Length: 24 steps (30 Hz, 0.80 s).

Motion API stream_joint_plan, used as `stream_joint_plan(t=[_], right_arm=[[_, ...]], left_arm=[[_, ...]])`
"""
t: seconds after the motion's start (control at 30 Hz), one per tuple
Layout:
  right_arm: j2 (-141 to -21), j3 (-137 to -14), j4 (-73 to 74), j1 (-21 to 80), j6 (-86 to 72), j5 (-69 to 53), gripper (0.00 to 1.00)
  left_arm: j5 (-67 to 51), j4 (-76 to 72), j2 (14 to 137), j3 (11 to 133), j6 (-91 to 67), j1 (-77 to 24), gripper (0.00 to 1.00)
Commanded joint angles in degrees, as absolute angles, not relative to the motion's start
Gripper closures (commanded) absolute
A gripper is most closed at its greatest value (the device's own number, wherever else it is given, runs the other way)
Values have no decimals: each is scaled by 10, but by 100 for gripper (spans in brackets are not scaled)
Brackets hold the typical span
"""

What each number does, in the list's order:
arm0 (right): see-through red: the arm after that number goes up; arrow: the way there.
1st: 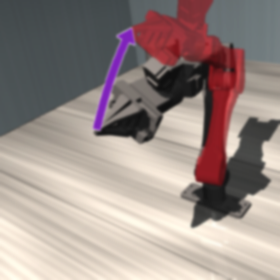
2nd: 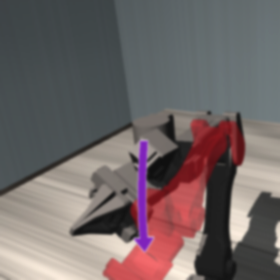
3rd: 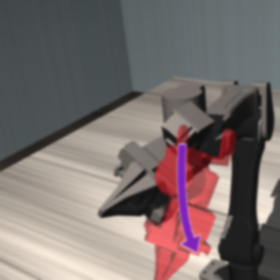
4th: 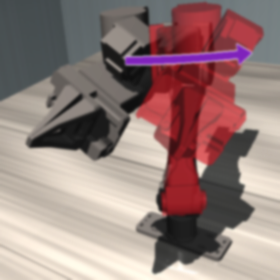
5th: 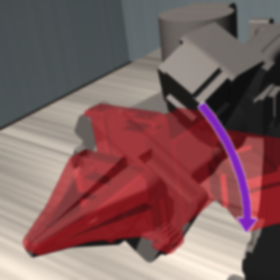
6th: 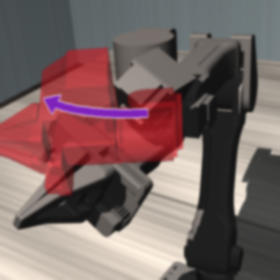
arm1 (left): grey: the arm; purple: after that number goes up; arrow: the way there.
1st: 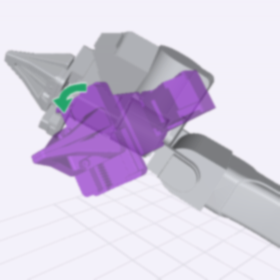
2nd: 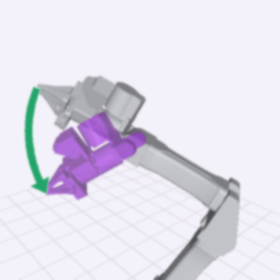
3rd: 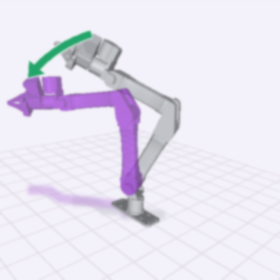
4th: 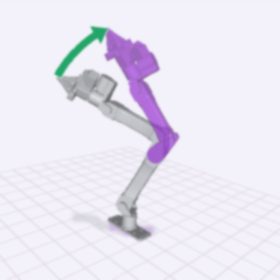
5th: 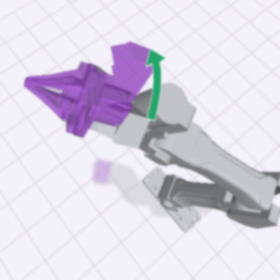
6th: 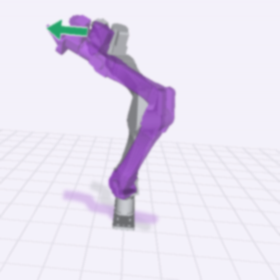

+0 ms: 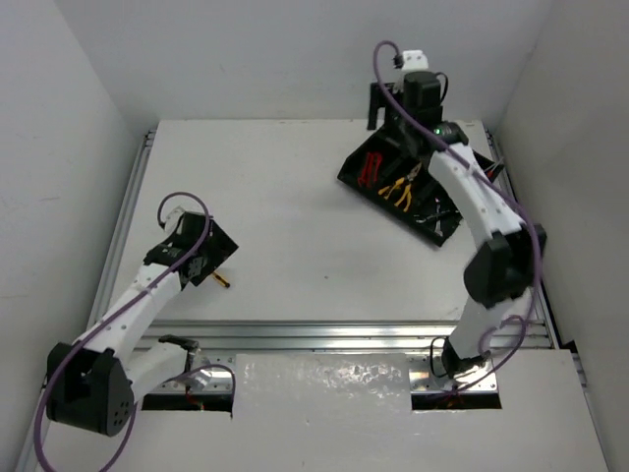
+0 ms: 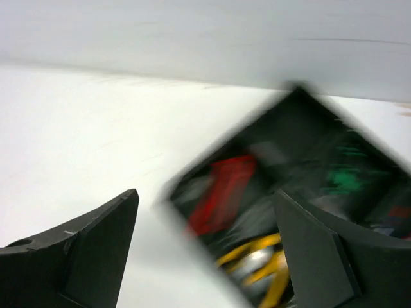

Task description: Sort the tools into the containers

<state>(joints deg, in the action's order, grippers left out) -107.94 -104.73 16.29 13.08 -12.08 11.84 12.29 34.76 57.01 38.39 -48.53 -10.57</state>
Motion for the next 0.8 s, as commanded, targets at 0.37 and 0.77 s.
stream_joint_plan(t=[0.37,0.77], right_arm=[[-790,-644,176,312,-214,-28,15],[-738,-590,163,335,-210,-18,16]], left_arm=[[179,306,729,366,-570,-20,49],[136,301,880,382,-551,-19,74]])
